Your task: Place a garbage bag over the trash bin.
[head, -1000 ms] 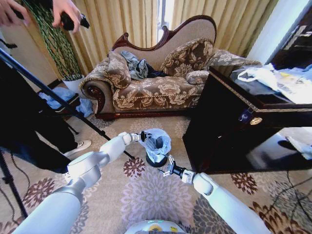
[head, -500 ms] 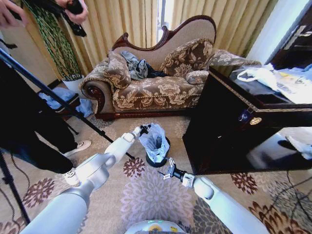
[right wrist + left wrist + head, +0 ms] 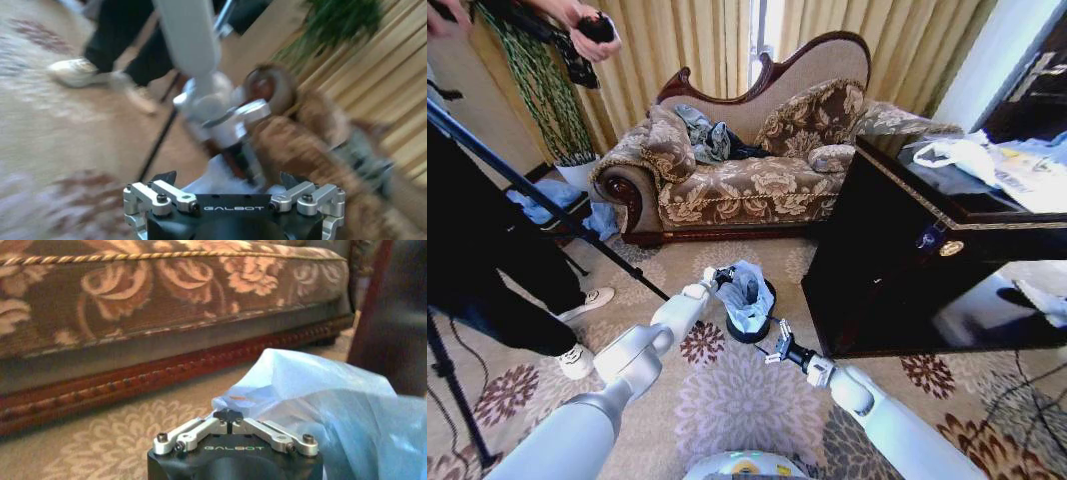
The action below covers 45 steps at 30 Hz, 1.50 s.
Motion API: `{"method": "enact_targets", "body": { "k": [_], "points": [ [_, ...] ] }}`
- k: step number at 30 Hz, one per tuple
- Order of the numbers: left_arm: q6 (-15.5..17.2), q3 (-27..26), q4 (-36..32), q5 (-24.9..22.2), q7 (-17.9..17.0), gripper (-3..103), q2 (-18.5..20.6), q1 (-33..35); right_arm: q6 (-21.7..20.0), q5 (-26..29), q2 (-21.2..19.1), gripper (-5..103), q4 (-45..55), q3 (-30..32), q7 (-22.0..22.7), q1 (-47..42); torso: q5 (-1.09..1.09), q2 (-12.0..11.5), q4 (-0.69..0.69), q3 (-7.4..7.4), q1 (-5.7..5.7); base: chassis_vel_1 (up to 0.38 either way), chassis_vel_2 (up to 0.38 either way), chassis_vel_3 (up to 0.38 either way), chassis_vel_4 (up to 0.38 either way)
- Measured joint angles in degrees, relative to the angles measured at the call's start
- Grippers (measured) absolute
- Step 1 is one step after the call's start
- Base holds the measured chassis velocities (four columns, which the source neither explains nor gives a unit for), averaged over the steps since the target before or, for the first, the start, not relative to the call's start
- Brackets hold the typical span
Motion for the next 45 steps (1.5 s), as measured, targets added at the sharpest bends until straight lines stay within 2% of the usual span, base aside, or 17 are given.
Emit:
{"method": "enact_targets", "body": {
  "k": [1, 8, 11, 12, 15, 17, 19, 21, 22, 23, 25, 26, 30, 32, 37, 40, 45],
  "points": [
    [0.5, -0.9, 0.0, -0.5, -0.1, 2, -0.1, 0.0, 0.6, -1.2, 0.7, 100, -0.8, -0.3, 1.0, 1.4, 0.00, 0.0, 0.00, 0.00, 0.00, 0.000, 0.000, 0.000, 0.000],
    [3.1, -4.8, 0.1, -3.2, -0.5, 10, 0.0, -0.5, 1.9, -2.9, 3.6, 100, -6.3, -4.2, 2.1, 11.5, 0.02, 0.0, 0.02, 0.00, 0.01, 0.000, 0.000, 0.000, 0.000],
    [6.1, -8.3, -0.1, -5.9, -1.9, 26, -0.4, 0.2, 1.2, -2.3, 4.8, 100, -7.5, -6.5, 2.5, 15.4, -0.01, 0.0, 0.03, 0.00, 0.01, 0.000, 0.000, 0.000, 0.000],
    [6.1, -8.3, -0.1, -5.9, -1.9, 26, -0.4, 0.2, 1.2, -2.3, 4.8, 100, -7.5, -6.5, 2.5, 15.4, -0.01, 0.0, 0.03, 0.00, 0.01, 0.000, 0.000, 0.000, 0.000],
    [7.5, -10.3, -0.3, -8.0, -2.1, 37, -0.8, 0.6, 1.2, -2.5, 6.0, 100, -9.0, -7.1, 3.3, 16.4, -0.01, 0.0, 0.00, 0.00, 0.01, 0.000, 0.000, 0.000, 0.000],
    [8.4, -11.4, -0.7, -9.7, -1.9, 42, -0.8, 0.7, 1.6, -3.3, 8.1, 100, -11.8, -7.2, 4.7, 17.6, -0.01, 0.0, -0.01, 0.00, 0.01, 0.000, 0.000, 0.000, 0.000],
    [9.1, -12.2, -0.7, -10.8, -1.6, 53, -0.8, 0.7, 2.6, -5.7, 11.1, 100, -15.8, -6.5, 6.1, 19.2, 0.00, 0.0, 0.00, 0.00, 0.01, 0.000, 0.000, 0.000, 0.000],
    [9.4, -12.4, -0.7, -11.0, -1.5, 53, -0.8, 0.7, 2.9, -6.5, 11.9, 100, -16.9, -6.3, 6.3, 19.6, 0.00, 0.0, 0.01, 0.00, 0.01, 0.000, 0.000, 0.000, 0.000],
    [9.9, -12.9, -0.7, -11.5, -1.0, 64, -0.7, 0.7, 3.6, -8.3, 13.8, 100, -19.6, -5.8, 6.8, 20.7, -0.02, 0.0, 0.01, 0.00, 0.01, 0.000, 0.000, 0.000, 0.000],
    [10.5, -13.5, -0.7, -11.9, -0.6, 64, -0.5, 0.7, 3.8, -9.7, 15.7, 100, -22.5, -5.7, 7.4, 22.1, 0.00, 0.0, 0.02, 0.00, 0.01, 0.000, 0.000, 0.000, 0.000],
    [11.2, -14.4, -0.8, -12.5, 0.2, 75, -0.1, 0.9, 3.8, -12.8, 18.6, 100, -27.0, -5.1, 8.7, 24.1, 0.00, 0.0, 0.01, 0.01, 0.01, 0.000, 0.000, 0.000, 0.000],
    [11.2, -14.4, -0.8, -12.5, 0.2, 75, -0.1, 0.9, 3.8, -12.8, 18.6, 100, -27.0, -5.1, 8.7, 24.1, 0.00, 0.0, 0.01, 0.01, 0.01, 0.000, 0.000, 0.000, 0.000],
    [11.4, -15.3, -1.7, -12.9, 1.1, 91, 0.6, 1.8, 3.6, -18.9, 24.2, 100, -35.7, -3.9, 11.7, 27.5, 0.00, 0.0, 0.02, 0.01, 0.00, 0.000, 0.000, 0.000, 0.000],
    [11.5, -15.3, -2.5, -13.3, 1.3, 98, 1.0, 2.5, 1.7, -22.4, 26.2, 100, -38.4, -3.3, 12.7, 28.4, -0.02, 0.0, 0.03, 0.01, 0.00, 0.000, 0.000, 0.000, 0.000],
    [11.4, -15.8, -3.4, -13.9, 1.3, 100, 1.1, 3.4, -1.5, -27.2, 28.1, 100, -41.0, -2.2, 14.4, 29.0, 0.00, 0.0, 0.00, 0.01, 0.00, 0.000, 0.000, 0.000, 0.000],
    [11.4, -15.9, -3.7, -14.0, 1.3, 100, 1.3, 3.6, -1.9, -27.9, 28.1, 102, -42.2, -1.9, 15.0, 29.3, -0.01, 0.0, 0.00, 0.01, 0.00, 0.000, 0.000, 0.000, 0.000],
    [11.4, -16.1, -4.8, -14.9, 1.1, 100, 2.3, 4.1, -2.8, -26.5, 28.8, 99, -46.5, 0.0, 17.9, 30.4, 0.00, 0.0, 0.00, 0.01, 0.00, 0.000, 0.000, 0.000, 0.000]
  ]
}}
